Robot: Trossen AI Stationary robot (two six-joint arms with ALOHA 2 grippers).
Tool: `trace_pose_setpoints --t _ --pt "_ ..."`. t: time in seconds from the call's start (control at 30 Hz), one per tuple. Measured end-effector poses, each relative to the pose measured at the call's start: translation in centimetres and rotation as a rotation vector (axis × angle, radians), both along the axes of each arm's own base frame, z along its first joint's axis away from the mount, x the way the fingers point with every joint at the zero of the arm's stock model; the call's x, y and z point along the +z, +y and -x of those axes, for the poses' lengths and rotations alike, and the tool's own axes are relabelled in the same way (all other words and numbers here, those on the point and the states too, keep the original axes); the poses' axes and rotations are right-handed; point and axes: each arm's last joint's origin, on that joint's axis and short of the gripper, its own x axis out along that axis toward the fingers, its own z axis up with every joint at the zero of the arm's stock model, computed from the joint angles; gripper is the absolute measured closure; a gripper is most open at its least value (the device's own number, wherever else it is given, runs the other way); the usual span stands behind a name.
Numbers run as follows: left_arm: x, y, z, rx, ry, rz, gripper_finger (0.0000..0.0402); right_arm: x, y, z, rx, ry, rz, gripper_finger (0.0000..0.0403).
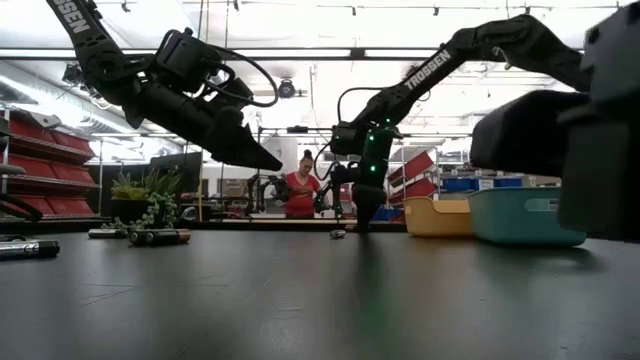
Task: Sort batteries
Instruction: Put the gold black battery into the blue bin
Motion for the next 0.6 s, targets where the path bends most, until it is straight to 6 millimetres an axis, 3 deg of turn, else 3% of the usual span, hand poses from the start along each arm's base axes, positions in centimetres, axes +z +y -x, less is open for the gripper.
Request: trace_pose_setpoints --t 0.27,0.6 --pt "-0.2 0.0 0.1 0.006 0.012 0.035 0.0241 -0.3 2.1 -0.8 -0.025 0.106 0.021 0.0314" --pt "-0.4 -0.1 0.1 -0.006 0.030 0.051 0.0241 -0.3 2.6 0.1 -0.038 0.145 -0.091 0.0274"
